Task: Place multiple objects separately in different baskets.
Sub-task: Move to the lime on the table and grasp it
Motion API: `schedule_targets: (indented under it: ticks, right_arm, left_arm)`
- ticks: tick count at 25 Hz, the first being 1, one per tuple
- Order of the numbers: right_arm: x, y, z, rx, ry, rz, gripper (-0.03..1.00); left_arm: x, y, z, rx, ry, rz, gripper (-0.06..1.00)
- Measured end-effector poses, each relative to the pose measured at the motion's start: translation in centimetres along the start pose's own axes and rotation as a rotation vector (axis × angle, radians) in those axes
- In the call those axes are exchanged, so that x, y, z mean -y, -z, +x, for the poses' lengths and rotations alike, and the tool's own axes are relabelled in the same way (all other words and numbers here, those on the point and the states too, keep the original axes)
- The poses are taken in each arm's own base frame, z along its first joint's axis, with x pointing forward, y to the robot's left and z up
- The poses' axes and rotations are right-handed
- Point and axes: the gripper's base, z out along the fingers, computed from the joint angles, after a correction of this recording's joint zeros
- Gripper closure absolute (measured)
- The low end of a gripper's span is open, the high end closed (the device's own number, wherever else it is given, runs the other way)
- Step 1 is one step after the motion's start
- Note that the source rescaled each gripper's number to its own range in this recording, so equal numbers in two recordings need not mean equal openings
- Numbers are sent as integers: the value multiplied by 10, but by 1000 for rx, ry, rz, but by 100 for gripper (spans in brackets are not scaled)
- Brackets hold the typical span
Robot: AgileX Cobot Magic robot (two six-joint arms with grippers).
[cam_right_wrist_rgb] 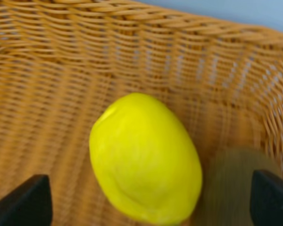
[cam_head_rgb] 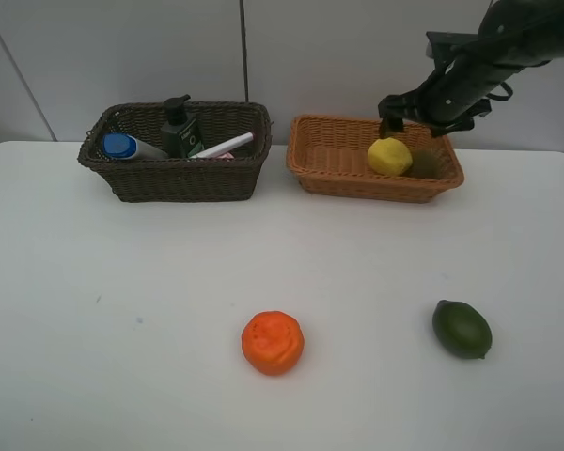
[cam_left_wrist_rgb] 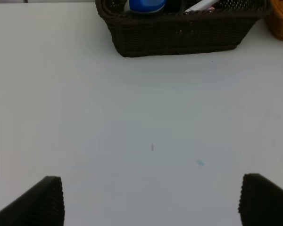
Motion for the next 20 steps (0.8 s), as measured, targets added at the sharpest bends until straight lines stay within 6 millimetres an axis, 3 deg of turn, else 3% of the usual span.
schedule_targets:
  ticks: [6,10,13,20]
  right_arm:
    - [-1,49,17,-300,-54,-4,-3]
    - [2,65,36,-536,-55,37,-3]
    - [4,69,46,-586,-47,68,-3]
    - [-2,99,105,-715,-128,47,-3]
  left_arm:
    - [0,0,0,0,0,0,-2]
    - [0,0,0,0,0,0,-2]
    - [0,0,0,0,0,0,-2]
    - [0,0,0,0,0,0,-2]
